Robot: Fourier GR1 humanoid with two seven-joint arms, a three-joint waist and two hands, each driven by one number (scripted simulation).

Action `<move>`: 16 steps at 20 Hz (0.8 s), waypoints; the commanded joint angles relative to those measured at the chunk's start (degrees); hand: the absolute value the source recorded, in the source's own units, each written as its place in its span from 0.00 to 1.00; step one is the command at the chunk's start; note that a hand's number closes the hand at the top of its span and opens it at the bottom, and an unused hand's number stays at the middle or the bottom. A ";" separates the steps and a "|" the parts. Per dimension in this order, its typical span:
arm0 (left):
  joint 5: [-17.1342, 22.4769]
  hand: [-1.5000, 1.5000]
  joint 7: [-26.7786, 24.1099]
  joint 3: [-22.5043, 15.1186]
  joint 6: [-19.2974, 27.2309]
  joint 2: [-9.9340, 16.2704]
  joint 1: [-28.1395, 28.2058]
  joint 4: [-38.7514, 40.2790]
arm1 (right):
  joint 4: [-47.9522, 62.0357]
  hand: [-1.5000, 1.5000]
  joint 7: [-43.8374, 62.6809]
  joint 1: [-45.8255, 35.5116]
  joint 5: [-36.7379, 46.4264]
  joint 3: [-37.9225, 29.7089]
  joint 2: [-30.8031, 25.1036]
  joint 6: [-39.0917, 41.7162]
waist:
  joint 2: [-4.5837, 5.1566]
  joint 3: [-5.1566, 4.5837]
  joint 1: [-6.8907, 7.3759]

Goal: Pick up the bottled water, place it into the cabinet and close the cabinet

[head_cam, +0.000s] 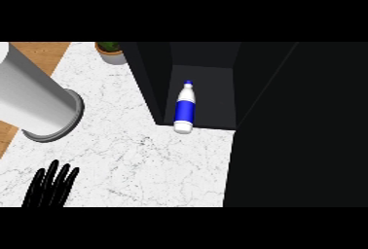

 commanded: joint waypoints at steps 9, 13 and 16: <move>3.38 0.00 -2.58 5.86 -10.36 8.98 4.44 0.26 | -3.10 1.00 16.58 -20.50 3.41 7.29 0.46 1.43 | 1.29 -0.29 3.59; 4.28 0.00 -2.44 6.74 -11.87 9.96 4.37 0.66 | -0.48 1.00 20.05 -25.37 1.62 7.18 0.62 1.32 | 1.55 -0.49 4.57; 3.28 0.00 -3.29 7.00 -12.36 10.61 5.01 0.18 | 1.90 1.00 22.88 -28.19 0.31 7.80 1.83 0.66 | 1.37 -0.44 5.03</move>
